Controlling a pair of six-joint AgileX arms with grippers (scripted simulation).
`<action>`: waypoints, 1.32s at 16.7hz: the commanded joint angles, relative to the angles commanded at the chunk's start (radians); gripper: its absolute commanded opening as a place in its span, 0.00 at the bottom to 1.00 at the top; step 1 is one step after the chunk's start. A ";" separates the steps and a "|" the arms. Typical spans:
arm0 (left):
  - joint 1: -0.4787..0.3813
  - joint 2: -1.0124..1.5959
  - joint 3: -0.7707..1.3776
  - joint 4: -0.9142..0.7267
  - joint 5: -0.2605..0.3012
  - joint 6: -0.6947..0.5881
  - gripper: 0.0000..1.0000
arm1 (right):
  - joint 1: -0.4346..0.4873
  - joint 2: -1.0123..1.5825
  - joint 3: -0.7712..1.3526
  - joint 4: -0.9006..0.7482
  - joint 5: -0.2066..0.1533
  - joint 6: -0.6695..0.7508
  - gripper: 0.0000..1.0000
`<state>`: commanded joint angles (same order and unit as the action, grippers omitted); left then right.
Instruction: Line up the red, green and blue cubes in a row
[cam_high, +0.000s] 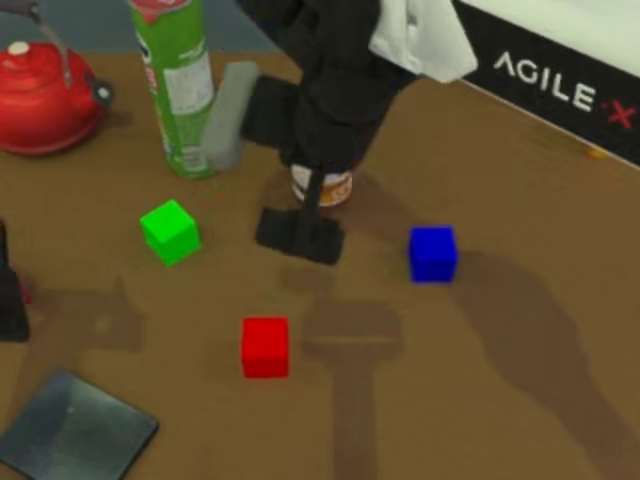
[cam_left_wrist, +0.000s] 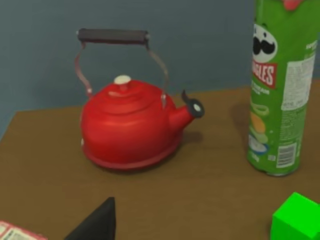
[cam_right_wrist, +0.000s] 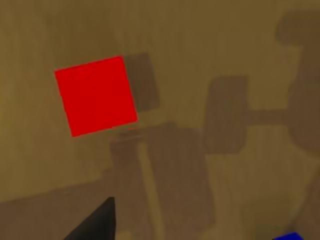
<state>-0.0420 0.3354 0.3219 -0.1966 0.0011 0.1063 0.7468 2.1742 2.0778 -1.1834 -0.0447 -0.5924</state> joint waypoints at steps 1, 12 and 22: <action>-0.009 0.084 0.072 -0.044 0.001 0.023 1.00 | -0.035 -0.089 -0.077 0.052 -0.004 0.024 1.00; -0.126 1.253 0.975 -0.630 0.004 0.318 1.00 | -0.480 -1.348 -1.248 0.706 -0.019 0.369 1.00; -0.196 1.917 1.554 -0.973 0.004 0.501 1.00 | -0.719 -2.113 -2.022 1.144 0.038 0.575 1.00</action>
<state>-0.2383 2.2521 1.8754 -1.1691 0.0047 0.6073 0.0279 0.0608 0.0556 -0.0392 -0.0072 -0.0176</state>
